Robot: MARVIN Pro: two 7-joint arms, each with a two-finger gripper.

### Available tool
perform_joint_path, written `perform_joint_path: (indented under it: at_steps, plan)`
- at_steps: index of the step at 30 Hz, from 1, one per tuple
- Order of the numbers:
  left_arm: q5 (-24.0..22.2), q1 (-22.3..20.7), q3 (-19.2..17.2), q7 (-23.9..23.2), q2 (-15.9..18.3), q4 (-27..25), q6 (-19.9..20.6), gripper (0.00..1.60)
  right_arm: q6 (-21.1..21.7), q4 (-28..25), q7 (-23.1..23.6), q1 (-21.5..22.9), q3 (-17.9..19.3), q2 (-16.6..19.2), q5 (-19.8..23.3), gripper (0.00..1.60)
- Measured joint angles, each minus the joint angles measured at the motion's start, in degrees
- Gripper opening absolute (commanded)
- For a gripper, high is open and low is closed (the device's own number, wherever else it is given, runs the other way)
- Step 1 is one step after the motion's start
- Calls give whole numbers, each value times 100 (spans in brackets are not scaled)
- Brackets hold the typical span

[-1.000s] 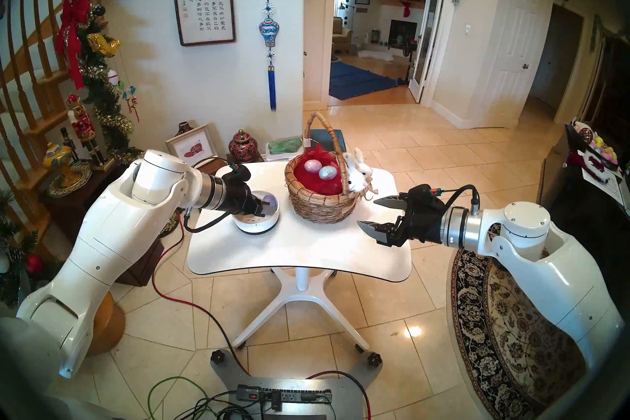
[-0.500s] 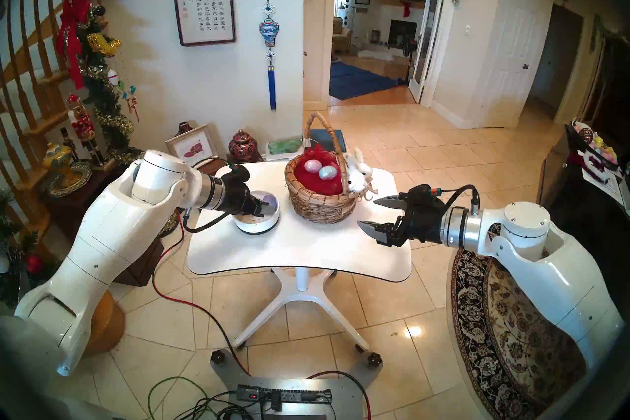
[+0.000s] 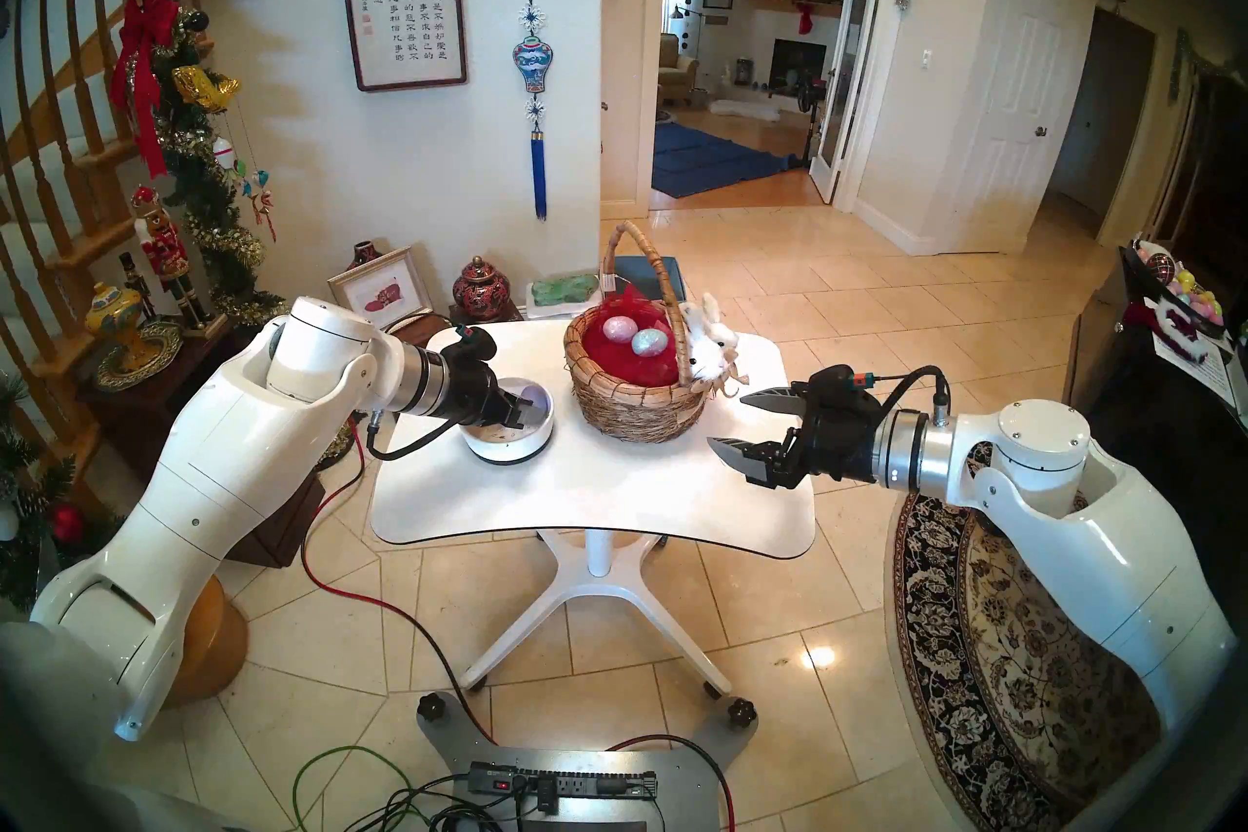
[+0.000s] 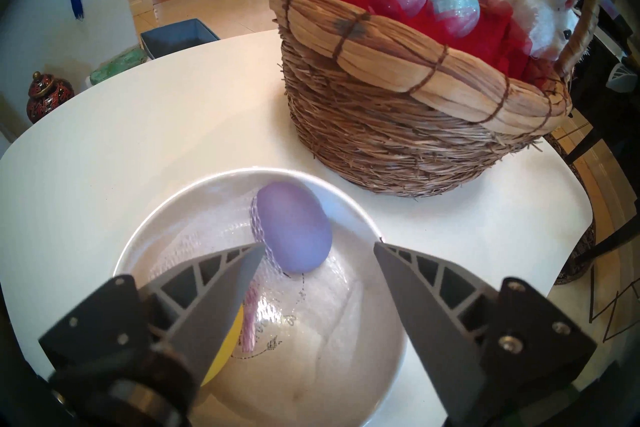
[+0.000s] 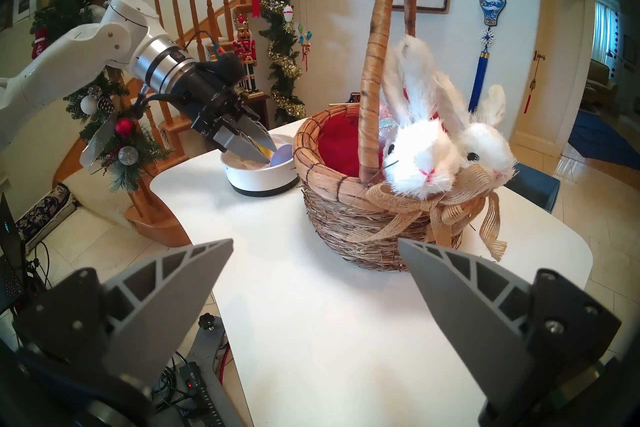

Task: Put easter egg into basket

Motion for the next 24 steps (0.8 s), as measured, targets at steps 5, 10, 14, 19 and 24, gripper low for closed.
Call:
perform_joint_path:
  at_steps: [5, 10, 14, 19, 24]
  plan:
    - [-2, -53, 11, 32, -41, 95, 0, 122, 0, 0, 0, 0, 0, 0, 0, 160]
    - [-4, -88, 22, 56, -66, 106, 0, 123, 0, 0, 0, 0, 0, 0, 0, 160]
    - [-4, -114, 39, 79, -81, 100, 0, 123, 0, 0, 0, 0, 0, 0, 0, 160]
    - [-3, -129, 68, 99, -83, 97, 0, 123, 0, 0, 0, 0, 0, 0, 0, 160]
    - [1, -135, 101, 125, -83, 98, 0, 122, 0, 0, 0, 0, 0, 0, 0, 160]
